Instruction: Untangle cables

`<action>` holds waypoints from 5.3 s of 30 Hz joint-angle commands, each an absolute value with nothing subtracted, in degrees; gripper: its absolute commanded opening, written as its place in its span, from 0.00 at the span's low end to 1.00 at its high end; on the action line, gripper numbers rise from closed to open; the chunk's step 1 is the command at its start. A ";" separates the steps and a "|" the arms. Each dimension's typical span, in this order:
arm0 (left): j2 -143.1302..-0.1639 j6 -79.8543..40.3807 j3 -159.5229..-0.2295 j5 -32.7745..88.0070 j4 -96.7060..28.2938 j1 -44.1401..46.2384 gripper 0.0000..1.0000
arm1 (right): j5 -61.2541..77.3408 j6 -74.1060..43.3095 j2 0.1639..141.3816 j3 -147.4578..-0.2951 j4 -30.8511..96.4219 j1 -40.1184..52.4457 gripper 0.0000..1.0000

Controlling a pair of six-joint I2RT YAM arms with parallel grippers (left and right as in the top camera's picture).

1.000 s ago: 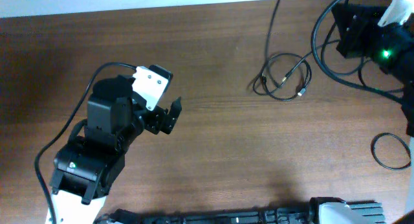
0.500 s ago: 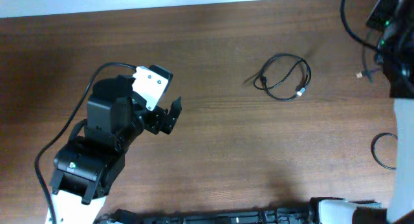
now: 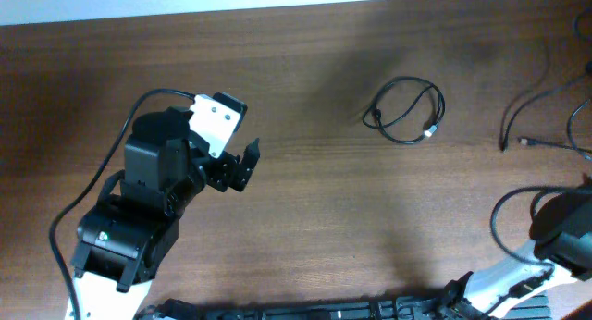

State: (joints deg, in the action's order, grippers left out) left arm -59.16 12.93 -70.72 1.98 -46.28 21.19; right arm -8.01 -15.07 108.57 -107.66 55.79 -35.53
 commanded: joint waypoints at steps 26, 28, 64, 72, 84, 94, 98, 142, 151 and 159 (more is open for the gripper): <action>-59.13 13.80 -70.98 2.61 -46.22 20.82 0.99 | 34.04 4.10 117.38 -108.18 75.33 -21.61 1.00; -59.13 13.80 -70.98 2.61 -46.22 20.82 0.99 | 33.82 4.54 117.43 -107.90 75.83 -17.87 1.00; -59.13 13.80 -70.98 2.61 -46.19 20.82 0.99 | 13.61 -25.52 113.23 -94.08 58.04 2.15 0.04; -59.13 13.80 -70.98 2.61 -46.19 20.82 0.99 | 3.57 -24.88 109.32 -120.70 66.63 -10.11 0.04; -59.13 13.80 -70.98 2.61 -46.22 20.82 0.99 | 3.55 -24.91 109.95 -122.69 59.31 -27.18 0.04; -59.13 13.80 -70.98 2.61 -46.19 20.82 0.99 | -0.71 -26.02 121.84 -122.69 51.53 -27.88 0.04; -59.13 13.80 -70.98 2.61 -46.22 20.82 0.99 | -0.62 -26.02 129.36 -122.69 48.49 -27.88 0.04; -59.18 13.80 -70.98 2.61 -46.19 20.82 0.99 | 13.08 -12.25 96.49 -122.80 94.30 -6.00 0.99; -59.18 13.80 -70.98 2.61 -46.19 20.84 0.99 | 13.08 -12.25 96.49 -122.80 94.30 -6.00 0.99; -59.18 13.80 -70.98 2.61 -46.19 20.84 0.99 | 12.88 -12.25 96.49 -122.80 94.32 -6.02 0.99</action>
